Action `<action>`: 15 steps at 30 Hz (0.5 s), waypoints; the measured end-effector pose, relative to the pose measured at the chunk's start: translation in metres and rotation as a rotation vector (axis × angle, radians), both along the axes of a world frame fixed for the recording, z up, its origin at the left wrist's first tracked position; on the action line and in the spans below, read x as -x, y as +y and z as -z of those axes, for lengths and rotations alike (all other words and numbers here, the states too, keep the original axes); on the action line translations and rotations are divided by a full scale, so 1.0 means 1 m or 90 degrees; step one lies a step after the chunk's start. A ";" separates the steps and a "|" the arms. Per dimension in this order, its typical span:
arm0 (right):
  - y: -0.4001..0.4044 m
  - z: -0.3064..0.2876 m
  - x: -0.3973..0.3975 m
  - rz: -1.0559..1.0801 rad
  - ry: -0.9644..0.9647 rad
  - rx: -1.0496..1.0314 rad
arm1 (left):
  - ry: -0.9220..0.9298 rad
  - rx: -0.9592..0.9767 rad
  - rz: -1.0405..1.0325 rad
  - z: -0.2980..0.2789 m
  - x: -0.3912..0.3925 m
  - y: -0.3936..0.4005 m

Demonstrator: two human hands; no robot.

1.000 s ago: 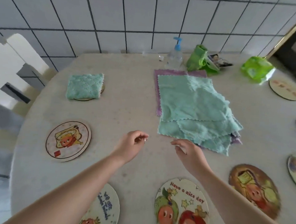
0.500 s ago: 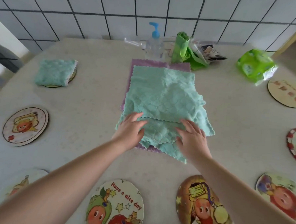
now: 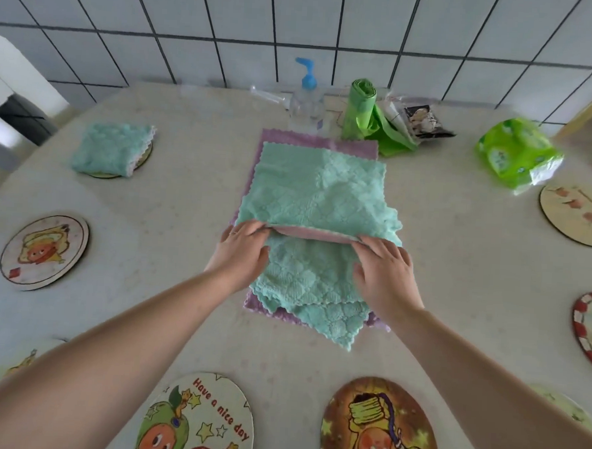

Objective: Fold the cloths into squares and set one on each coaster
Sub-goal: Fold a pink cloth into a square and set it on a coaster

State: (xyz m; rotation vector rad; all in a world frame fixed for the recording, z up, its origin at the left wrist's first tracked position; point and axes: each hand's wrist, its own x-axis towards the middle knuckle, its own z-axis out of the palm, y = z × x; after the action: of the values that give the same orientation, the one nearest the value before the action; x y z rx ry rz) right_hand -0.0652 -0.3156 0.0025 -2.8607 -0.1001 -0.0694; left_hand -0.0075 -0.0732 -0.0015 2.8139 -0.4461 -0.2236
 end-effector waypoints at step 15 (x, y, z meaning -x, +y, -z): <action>0.057 -0.135 -0.065 0.034 -0.269 -0.348 | -0.317 0.271 0.008 -0.115 -0.049 0.098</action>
State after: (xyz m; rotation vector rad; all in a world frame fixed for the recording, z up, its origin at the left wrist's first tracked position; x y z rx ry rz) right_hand -0.0004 -0.2583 0.1378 -2.2626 -0.0737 -0.6115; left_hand 0.0410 0.0244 0.1132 2.4194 -0.5403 0.5220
